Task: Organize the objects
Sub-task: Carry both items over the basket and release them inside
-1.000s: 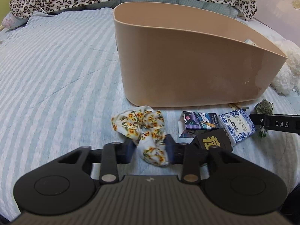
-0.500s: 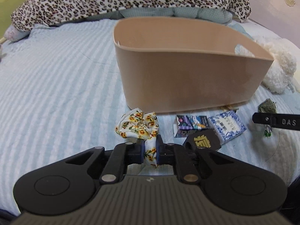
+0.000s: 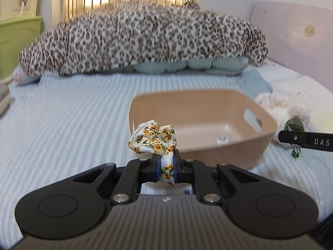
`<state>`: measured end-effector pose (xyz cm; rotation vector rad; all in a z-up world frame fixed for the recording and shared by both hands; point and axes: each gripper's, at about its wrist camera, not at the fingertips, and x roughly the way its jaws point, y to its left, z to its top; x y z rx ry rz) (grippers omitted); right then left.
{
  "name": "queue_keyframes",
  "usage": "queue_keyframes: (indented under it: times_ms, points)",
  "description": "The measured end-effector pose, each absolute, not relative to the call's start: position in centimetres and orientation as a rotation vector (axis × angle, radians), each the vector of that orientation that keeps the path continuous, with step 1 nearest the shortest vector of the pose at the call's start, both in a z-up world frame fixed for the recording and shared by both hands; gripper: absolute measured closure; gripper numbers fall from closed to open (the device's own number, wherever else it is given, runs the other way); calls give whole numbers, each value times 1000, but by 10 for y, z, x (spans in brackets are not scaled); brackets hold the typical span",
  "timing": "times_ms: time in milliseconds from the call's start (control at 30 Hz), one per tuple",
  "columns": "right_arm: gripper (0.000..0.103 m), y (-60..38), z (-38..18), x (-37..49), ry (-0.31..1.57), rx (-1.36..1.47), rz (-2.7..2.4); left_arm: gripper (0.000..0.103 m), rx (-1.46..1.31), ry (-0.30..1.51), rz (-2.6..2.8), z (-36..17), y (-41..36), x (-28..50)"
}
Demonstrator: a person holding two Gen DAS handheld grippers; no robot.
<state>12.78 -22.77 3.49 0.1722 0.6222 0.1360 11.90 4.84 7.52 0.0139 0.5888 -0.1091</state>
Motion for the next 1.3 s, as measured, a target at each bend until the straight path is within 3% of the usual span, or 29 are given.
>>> queue_keyframes:
  times_ms: [400,933,1000,1033,1100,1133,1167,1300]
  points:
    - [53,-203,55,192,566,111,204,90,77,557,-114,94,22,175]
    - [52,-178,-3,239,749,38,197,90,152,776,-63,20,0,244]
    - [43,-177,-3,238,747,31,196,88,144,780,-64,19,1,241]
    - [40,-177,-1,235,744,29,191,85,138,773,-64,22,2,239]
    - [31,-178,4,228,730,43,198,57,129,765,-57,30,4,234]
    - [27,-180,8,225,719,51,200,34,125,756,-46,35,5,230]
    - [23,-181,14,222,703,57,198,26,124,736,-28,41,5,226]
    - [2,-188,32,200,646,76,189,20,126,688,-29,63,10,208]
